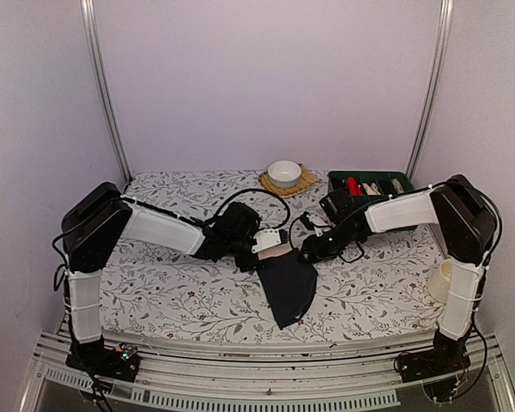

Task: Roll the underwear
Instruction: Pick up the underwear from the center of the board.

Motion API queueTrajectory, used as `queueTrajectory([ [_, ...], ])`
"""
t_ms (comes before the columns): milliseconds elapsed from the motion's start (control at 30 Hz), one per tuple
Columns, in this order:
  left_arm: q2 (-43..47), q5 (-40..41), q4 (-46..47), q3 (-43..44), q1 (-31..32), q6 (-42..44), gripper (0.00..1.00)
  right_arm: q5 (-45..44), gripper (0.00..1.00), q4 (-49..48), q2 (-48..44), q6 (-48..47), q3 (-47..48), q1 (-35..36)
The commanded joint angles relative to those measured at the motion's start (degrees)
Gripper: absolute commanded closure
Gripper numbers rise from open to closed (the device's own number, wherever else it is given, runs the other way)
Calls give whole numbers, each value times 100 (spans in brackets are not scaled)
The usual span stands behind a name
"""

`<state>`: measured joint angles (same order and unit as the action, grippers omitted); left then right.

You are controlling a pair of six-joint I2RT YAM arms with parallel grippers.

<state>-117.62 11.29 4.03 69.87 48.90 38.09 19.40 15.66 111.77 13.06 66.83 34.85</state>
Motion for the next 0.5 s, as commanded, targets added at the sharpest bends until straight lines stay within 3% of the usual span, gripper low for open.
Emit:
queueTrajectory([
  [0, 280, -210, -120, -173, -72, -37, 12, 256, 66, 136, 290, 38, 10, 14],
  [200, 801, -249, 29, -191, -124, -58, 12, 190, 93, 79, 315, 141, 44, 9],
  [467, 47, 122, 201, 89, -220, -44, 12, -116, 97, 223, 100, 182, 207, 5],
])
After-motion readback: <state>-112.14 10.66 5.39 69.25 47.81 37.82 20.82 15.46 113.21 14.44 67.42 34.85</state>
